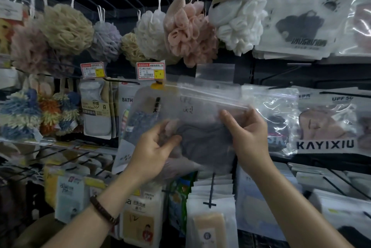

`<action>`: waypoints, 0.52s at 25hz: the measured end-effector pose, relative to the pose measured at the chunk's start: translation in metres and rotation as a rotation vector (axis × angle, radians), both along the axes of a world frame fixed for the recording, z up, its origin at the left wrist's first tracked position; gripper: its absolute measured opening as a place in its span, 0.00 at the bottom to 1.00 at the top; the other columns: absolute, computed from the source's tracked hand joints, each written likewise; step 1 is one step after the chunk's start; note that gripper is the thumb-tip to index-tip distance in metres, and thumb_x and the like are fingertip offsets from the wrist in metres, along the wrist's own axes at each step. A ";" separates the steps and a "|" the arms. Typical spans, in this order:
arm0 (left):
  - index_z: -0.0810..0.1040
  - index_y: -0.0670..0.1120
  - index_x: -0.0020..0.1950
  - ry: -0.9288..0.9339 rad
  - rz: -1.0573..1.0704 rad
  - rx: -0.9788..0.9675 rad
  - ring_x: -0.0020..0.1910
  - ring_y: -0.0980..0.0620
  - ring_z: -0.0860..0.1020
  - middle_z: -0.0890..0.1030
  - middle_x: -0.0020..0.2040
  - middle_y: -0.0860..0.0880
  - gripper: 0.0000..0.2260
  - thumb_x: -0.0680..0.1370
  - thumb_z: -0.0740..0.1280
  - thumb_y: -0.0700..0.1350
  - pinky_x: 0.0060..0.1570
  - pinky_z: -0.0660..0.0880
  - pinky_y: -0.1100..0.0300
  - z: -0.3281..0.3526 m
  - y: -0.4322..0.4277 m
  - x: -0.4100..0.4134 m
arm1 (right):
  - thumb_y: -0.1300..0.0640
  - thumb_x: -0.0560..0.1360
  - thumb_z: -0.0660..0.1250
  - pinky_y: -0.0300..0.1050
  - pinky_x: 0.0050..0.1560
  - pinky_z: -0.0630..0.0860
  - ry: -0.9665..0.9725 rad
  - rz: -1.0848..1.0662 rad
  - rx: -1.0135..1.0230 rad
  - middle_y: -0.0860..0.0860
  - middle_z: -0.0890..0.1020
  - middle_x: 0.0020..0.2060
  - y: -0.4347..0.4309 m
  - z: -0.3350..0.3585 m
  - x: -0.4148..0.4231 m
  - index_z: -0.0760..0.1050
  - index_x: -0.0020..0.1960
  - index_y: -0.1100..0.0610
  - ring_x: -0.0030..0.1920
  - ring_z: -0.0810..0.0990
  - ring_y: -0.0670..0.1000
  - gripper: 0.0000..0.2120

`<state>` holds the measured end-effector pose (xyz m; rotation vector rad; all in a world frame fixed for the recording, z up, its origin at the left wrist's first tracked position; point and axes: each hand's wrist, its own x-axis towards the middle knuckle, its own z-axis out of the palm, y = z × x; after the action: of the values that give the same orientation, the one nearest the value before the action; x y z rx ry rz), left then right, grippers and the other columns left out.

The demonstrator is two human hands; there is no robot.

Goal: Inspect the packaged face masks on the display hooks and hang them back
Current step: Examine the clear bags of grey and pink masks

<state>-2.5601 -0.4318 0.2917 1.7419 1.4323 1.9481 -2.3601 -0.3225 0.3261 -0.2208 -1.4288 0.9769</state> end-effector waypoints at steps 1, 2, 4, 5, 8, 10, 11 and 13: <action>0.81 0.51 0.64 0.028 -0.044 -0.045 0.60 0.57 0.84 0.87 0.59 0.56 0.14 0.83 0.70 0.36 0.59 0.80 0.62 -0.002 0.000 0.004 | 0.61 0.78 0.76 0.56 0.47 0.87 0.003 -0.011 -0.001 0.54 0.89 0.43 -0.001 0.001 0.004 0.80 0.51 0.60 0.45 0.89 0.54 0.06; 0.80 0.49 0.67 0.045 -0.080 -0.078 0.62 0.56 0.84 0.87 0.61 0.55 0.14 0.83 0.70 0.36 0.62 0.80 0.60 -0.003 -0.002 0.008 | 0.62 0.79 0.76 0.50 0.43 0.85 -0.009 -0.013 0.004 0.51 0.88 0.40 -0.002 0.002 0.008 0.79 0.50 0.59 0.42 0.88 0.51 0.05; 0.81 0.45 0.66 0.003 -0.112 -0.090 0.61 0.52 0.85 0.88 0.60 0.50 0.13 0.82 0.71 0.35 0.62 0.81 0.56 -0.002 -0.001 0.014 | 0.62 0.79 0.75 0.43 0.39 0.82 -0.044 0.004 0.007 0.46 0.87 0.36 -0.001 0.001 0.013 0.77 0.48 0.57 0.38 0.87 0.45 0.06; 0.81 0.44 0.64 -0.049 -0.115 -0.071 0.59 0.51 0.86 0.88 0.58 0.49 0.12 0.82 0.71 0.36 0.59 0.81 0.56 0.000 0.000 0.019 | 0.62 0.79 0.75 0.42 0.39 0.81 -0.068 0.018 0.003 0.45 0.86 0.35 0.000 -0.001 0.016 0.77 0.48 0.57 0.37 0.86 0.44 0.07; 0.80 0.45 0.63 -0.194 -0.095 0.003 0.58 0.51 0.87 0.89 0.57 0.50 0.10 0.82 0.70 0.38 0.58 0.83 0.55 0.003 0.006 0.041 | 0.61 0.79 0.76 0.37 0.38 0.78 -0.196 -0.009 0.025 0.40 0.84 0.33 0.003 -0.007 0.018 0.75 0.46 0.55 0.34 0.82 0.39 0.10; 0.81 0.45 0.62 -0.250 -0.071 0.028 0.59 0.49 0.87 0.89 0.56 0.48 0.08 0.84 0.68 0.38 0.60 0.83 0.51 -0.001 0.012 0.054 | 0.59 0.79 0.77 0.36 0.36 0.78 -0.239 -0.017 0.002 0.43 0.85 0.36 0.003 -0.011 0.021 0.76 0.49 0.56 0.34 0.84 0.41 0.09; 0.81 0.46 0.61 -0.271 -0.059 0.036 0.58 0.48 0.87 0.89 0.56 0.47 0.07 0.84 0.68 0.39 0.61 0.83 0.49 -0.005 0.016 0.057 | 0.58 0.79 0.77 0.38 0.35 0.80 -0.246 -0.001 -0.034 0.48 0.87 0.38 0.003 -0.013 0.024 0.78 0.52 0.58 0.35 0.86 0.44 0.09; 0.82 0.47 0.56 -0.329 -0.010 0.065 0.57 0.40 0.86 0.88 0.54 0.42 0.03 0.84 0.69 0.44 0.61 0.82 0.38 -0.012 0.023 0.060 | 0.58 0.77 0.78 0.44 0.35 0.83 -0.254 0.037 -0.130 0.55 0.89 0.42 0.004 -0.017 0.034 0.79 0.55 0.59 0.38 0.89 0.52 0.11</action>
<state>-2.5006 -0.4086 0.2797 1.3637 1.2563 2.1721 -2.3264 -0.3182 0.3088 -0.4281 -1.6048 1.1033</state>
